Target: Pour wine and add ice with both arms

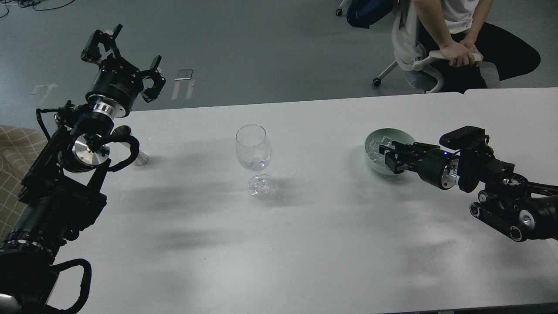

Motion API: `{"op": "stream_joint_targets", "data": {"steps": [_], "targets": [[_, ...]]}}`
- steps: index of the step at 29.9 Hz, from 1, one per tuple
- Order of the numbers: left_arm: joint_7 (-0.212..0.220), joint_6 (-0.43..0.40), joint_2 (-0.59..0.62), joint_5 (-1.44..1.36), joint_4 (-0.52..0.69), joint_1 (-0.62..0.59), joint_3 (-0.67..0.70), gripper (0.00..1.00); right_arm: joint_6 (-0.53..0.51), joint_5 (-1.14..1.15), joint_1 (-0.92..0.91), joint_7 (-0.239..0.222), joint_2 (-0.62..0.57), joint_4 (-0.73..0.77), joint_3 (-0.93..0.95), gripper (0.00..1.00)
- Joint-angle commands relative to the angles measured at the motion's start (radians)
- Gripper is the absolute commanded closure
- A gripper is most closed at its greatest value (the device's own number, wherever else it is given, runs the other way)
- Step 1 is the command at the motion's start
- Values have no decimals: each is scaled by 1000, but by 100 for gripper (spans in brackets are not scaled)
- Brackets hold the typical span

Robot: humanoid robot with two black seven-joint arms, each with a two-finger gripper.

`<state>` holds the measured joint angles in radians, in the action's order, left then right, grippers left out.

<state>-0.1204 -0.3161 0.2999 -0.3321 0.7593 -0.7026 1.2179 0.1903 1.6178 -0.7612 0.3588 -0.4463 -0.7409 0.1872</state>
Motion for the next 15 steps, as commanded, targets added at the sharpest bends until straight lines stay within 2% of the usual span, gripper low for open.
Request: {"op": "stream_joint_targets", "data": {"steps": [1, 2, 3, 4, 6, 8, 15], "targets": [[1, 0, 1, 4, 0, 0, 0, 4, 0, -1, 0, 0, 0, -2, 0, 60], [-1, 0, 2, 4, 0, 0, 0, 4, 0, -1, 0, 2, 0, -2, 0, 60], [-1, 0, 2, 4, -1, 0, 0, 4, 0, -1, 0, 0, 0, 0, 0, 65], [-1, 0, 2, 4, 0, 0, 0, 4, 0, -1, 2, 0, 0, 5, 0, 80], [-1, 2, 2, 4, -1, 6, 0, 4, 0, -1, 2, -1, 0, 9, 1, 95], [-1, 2, 2, 4, -1, 8, 0, 4, 0, -1, 2, -1, 0, 9, 1, 99], [-1, 2, 2, 5, -1, 8, 2, 4, 1, -1, -1, -1, -2, 6, 1, 99]]}}
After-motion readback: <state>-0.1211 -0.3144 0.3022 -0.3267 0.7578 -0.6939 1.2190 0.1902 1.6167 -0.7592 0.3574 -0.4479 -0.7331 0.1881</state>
